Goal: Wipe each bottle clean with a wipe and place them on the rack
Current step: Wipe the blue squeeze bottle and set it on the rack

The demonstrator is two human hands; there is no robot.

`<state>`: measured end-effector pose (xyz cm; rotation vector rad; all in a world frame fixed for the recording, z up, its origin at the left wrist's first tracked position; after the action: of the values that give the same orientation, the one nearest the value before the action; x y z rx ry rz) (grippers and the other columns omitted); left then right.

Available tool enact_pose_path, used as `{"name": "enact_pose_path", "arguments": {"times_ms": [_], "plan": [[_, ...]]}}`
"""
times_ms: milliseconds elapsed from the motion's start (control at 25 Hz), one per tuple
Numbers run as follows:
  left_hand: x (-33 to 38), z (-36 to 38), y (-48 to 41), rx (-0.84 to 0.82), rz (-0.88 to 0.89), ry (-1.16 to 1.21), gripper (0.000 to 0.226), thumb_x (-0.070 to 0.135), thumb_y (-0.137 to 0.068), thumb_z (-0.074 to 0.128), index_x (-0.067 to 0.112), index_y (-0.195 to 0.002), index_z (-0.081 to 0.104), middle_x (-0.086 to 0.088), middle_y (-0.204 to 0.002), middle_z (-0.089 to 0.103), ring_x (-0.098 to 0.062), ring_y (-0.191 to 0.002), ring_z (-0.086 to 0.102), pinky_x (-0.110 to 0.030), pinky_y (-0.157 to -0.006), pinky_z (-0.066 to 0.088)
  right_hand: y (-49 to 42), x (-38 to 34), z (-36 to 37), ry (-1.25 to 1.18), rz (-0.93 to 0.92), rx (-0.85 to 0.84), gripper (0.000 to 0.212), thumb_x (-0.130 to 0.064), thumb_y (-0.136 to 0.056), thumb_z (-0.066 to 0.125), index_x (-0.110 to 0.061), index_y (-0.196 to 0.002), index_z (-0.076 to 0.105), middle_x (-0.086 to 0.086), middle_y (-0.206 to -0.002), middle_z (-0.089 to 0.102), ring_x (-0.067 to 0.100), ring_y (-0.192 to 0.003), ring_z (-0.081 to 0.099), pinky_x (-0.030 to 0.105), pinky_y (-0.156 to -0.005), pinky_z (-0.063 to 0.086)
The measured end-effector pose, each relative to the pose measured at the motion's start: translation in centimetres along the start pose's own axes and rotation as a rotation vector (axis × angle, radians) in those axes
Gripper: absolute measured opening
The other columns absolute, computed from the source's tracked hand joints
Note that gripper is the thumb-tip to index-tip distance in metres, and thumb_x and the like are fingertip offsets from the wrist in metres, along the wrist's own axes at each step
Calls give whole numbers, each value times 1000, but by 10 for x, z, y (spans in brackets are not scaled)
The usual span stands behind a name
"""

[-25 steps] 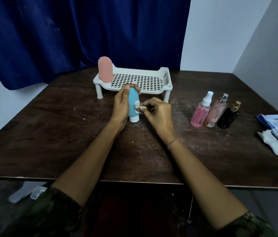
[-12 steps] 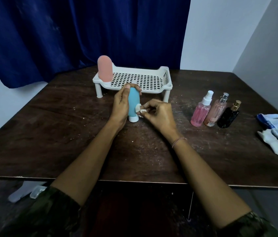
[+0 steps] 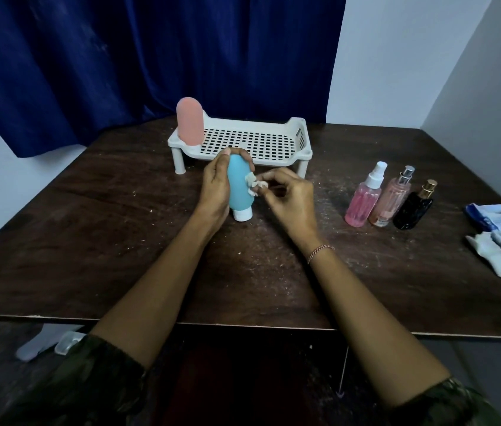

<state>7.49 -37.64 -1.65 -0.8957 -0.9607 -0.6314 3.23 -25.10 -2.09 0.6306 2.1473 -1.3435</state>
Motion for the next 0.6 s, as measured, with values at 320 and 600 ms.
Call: {"name": "enact_pose_path", "arguments": {"times_ms": [320, 600], "plan": [[11, -15, -8, 277, -114, 214, 36, 26, -101, 28, 14, -77, 53, -3, -73, 57, -15, -63, 54, -25, -58, 50, 10, -11, 14, 61, -174, -230, 15, -2, -77, 70, -6, -90, 70, 4, -92, 61, 13, -82, 59, 17, -73, 48], [13, -18, -9, 268, -203, 428, 32, 29, -99, 33, 17, -77, 54, 1, -66, 57, -11, -57, 53, -22, -54, 48, 8, -15, 12, 23, -187, -122, 16, 1, -82, 62, -2, -96, 69, 5, -94, 61, 8, -87, 58, 18, -77, 50]]}}
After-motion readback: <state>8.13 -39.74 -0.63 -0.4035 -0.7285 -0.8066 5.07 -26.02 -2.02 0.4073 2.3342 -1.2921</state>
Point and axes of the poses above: each hand's wrist, its own y-axis away from the middle knuckle, its own z-axis out of the palm, x = y × z, the point moved 2 cm from there along -y, towards the middle knuckle
